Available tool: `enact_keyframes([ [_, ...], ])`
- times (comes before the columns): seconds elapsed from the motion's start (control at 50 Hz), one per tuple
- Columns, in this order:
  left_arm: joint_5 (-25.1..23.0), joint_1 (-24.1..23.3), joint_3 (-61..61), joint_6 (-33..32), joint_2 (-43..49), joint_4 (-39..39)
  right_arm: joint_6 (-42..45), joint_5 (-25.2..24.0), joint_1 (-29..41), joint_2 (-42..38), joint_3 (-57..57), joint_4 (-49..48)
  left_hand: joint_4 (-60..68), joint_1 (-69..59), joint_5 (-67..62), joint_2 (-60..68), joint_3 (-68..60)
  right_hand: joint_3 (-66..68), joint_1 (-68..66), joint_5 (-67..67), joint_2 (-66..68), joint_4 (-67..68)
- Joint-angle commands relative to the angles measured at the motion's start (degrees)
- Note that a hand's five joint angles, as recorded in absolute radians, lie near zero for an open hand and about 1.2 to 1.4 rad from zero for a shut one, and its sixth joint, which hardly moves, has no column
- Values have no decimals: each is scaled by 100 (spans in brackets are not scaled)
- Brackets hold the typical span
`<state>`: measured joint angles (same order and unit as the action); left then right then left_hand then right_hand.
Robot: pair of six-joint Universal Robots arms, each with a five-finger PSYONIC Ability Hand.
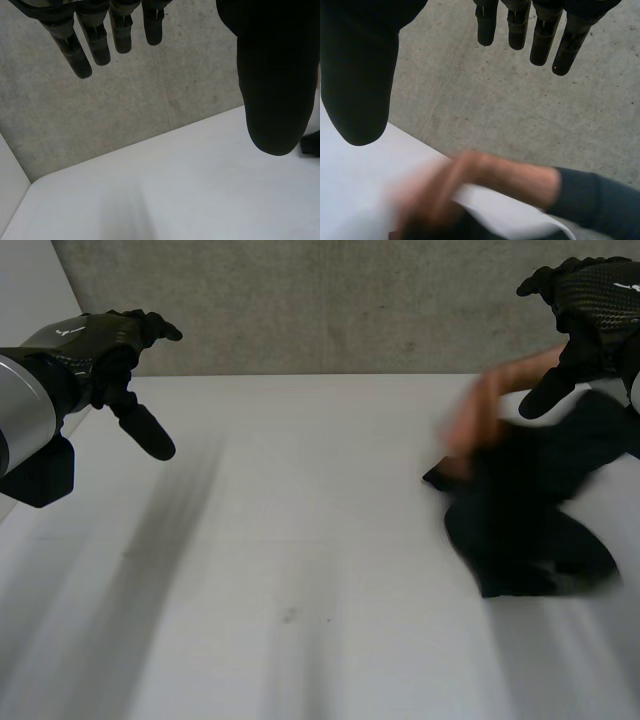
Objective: Fold the shorts.
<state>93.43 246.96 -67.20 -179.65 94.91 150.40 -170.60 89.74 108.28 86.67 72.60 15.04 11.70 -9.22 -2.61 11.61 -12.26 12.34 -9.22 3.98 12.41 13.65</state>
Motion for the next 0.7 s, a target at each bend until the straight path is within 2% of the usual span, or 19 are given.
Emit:
enact_keyframes([
  [0.02, 9, -8, -3, 0, 18, 95, -9, 0, 0, 16, 17, -28, -170, -78, 261, -161, 226, -234, -78, -398, -241, -365],
  [0.54, 18, 89, 32, -88, 290, 394, 18, -26, 53, -45, 202, -195, -170, -78, 261, -161, 226, -234, -78, -398, -241, -365],
  [0.58, 26, 89, 32, -184, 352, 385, 53, -35, 44, -72, 219, -195, -149, -99, 240, -140, 205, -234, -78, -398, -241, -365],
  [0.7, 149, 264, -135, -1413, 791, 411, 290, -70, 52, -177, 281, -186, -82, -166, 173, -73, 138, -234, -78, -398, -241, -365],
])
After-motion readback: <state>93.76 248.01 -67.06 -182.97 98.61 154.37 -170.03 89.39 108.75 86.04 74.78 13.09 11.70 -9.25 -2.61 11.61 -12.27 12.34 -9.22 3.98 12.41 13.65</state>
